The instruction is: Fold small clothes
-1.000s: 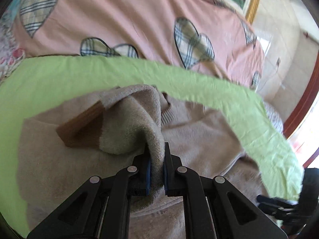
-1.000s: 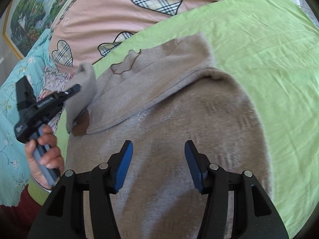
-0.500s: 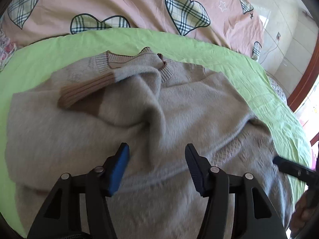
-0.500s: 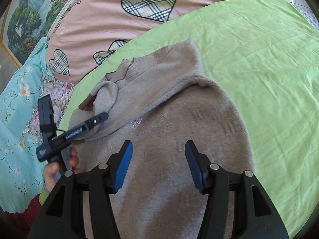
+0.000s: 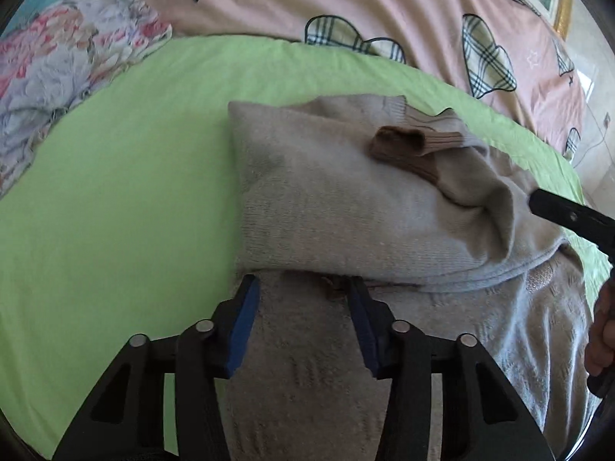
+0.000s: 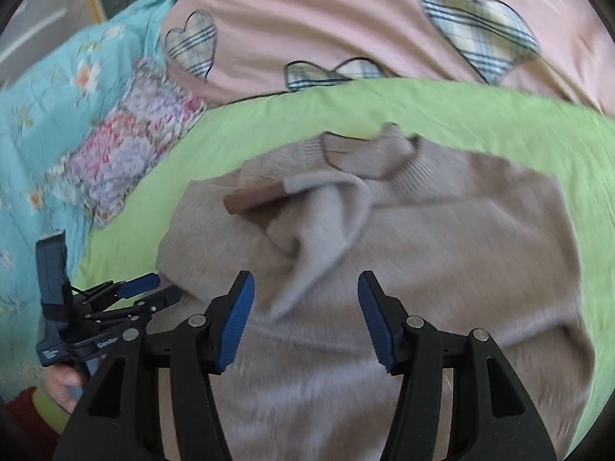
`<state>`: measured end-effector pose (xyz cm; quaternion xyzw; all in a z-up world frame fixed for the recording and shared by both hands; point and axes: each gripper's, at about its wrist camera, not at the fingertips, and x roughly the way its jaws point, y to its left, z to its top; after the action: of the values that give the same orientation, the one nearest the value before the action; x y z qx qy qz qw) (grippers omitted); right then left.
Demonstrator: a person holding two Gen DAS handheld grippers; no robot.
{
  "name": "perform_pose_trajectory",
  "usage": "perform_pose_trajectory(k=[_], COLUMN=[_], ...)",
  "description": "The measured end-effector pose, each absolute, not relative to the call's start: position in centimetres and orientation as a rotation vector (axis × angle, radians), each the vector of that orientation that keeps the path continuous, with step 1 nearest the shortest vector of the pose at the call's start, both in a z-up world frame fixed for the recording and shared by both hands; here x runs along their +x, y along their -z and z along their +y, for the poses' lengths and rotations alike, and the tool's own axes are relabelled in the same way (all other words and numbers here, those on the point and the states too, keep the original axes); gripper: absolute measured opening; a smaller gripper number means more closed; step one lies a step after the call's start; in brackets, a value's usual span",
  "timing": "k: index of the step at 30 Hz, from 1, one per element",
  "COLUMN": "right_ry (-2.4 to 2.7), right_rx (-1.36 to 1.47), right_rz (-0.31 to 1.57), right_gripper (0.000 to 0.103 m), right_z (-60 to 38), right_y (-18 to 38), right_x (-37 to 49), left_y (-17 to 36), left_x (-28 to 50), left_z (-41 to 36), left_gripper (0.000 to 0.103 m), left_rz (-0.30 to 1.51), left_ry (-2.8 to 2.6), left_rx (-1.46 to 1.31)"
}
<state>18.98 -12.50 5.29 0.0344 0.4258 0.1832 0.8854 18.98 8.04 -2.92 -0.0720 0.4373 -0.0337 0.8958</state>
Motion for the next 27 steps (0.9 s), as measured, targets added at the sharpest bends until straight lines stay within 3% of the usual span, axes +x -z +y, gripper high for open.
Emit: perform_pose_trajectory(k=[10, 11, 12, 13, 19, 27], right_ry=[-0.382, -0.373, -0.341, -0.343, -0.253, -0.134], right_rx=[-0.285, -0.287, -0.280, -0.223, 0.311, 0.570], right_rz=[0.925, 0.918, 0.912, 0.907, 0.784, 0.902], right_gripper=[0.055, 0.047, 0.014, 0.007, 0.005, 0.001], right_z=[-5.2, -5.4, -6.1, -7.3, -21.1, -30.9], right_y=[-0.5, -0.6, -0.9, -1.7, -6.1, -0.2], right_x=[24.6, 24.6, 24.7, 24.7, 20.3, 15.4], left_y=[3.2, 3.2, 3.2, 3.1, 3.0, 2.3], left_x=[19.2, 19.2, 19.3, 19.3, 19.3, 18.9], left_z=[7.0, 7.1, 7.0, 7.1, 7.4, 6.4], left_gripper=[0.047, 0.048, 0.047, 0.047, 0.044, 0.043], left_rz=[0.895, 0.895, 0.896, 0.896, 0.901, 0.889], left_ry=[0.021, 0.019, 0.020, 0.022, 0.016, -0.018], left_rx=[-0.108, -0.110, -0.113, -0.116, -0.142, -0.075])
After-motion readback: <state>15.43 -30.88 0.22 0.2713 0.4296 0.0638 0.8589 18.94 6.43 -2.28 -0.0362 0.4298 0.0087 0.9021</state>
